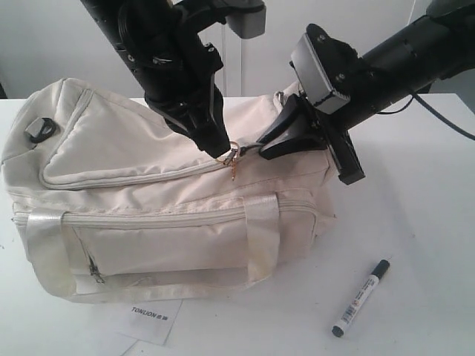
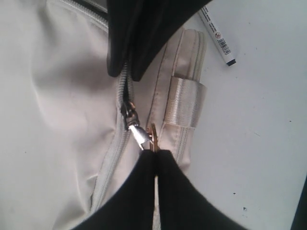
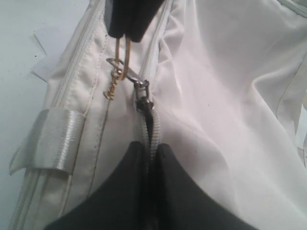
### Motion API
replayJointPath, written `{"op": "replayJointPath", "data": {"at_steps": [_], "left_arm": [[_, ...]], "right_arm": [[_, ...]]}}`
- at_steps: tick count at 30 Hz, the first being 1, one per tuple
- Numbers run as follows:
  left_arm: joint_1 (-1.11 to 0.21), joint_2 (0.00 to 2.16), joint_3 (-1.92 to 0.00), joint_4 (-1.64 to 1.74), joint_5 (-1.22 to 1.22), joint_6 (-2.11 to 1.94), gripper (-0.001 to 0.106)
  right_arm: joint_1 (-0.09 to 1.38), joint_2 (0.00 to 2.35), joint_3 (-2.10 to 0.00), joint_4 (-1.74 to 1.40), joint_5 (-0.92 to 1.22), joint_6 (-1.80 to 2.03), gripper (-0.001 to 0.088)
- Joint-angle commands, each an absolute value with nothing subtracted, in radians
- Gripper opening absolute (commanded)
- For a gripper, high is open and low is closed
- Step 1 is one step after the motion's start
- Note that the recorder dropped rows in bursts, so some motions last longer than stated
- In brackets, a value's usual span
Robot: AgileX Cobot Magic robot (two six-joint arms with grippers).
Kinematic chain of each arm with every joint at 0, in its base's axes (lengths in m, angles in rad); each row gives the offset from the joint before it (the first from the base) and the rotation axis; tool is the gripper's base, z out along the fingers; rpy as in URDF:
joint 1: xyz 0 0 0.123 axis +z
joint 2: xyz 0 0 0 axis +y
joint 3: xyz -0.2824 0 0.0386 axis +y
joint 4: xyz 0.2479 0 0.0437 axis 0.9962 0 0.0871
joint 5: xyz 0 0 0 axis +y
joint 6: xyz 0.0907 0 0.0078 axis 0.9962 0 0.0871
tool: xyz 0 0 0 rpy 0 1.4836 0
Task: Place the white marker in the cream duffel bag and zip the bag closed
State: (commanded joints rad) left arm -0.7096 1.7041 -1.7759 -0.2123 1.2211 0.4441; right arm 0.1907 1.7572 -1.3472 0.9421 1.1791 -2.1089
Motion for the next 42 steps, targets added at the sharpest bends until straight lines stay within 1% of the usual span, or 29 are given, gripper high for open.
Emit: {"op": "replayJointPath", "data": {"at_steps": [11,42], "left_arm": [[-0.710,1.702,-1.776,-0.179,1.221,0.444,0.000],[-0.710,1.683,-1.776,-0.141,1.221,0.446,0.000]], "right_arm": [[0.189,1.757,-1.347,0.886,1.161,-2.097,0.0000],[0.148,1.753,-1.347,0.886,1.146,-2.086,0.0000]]}}
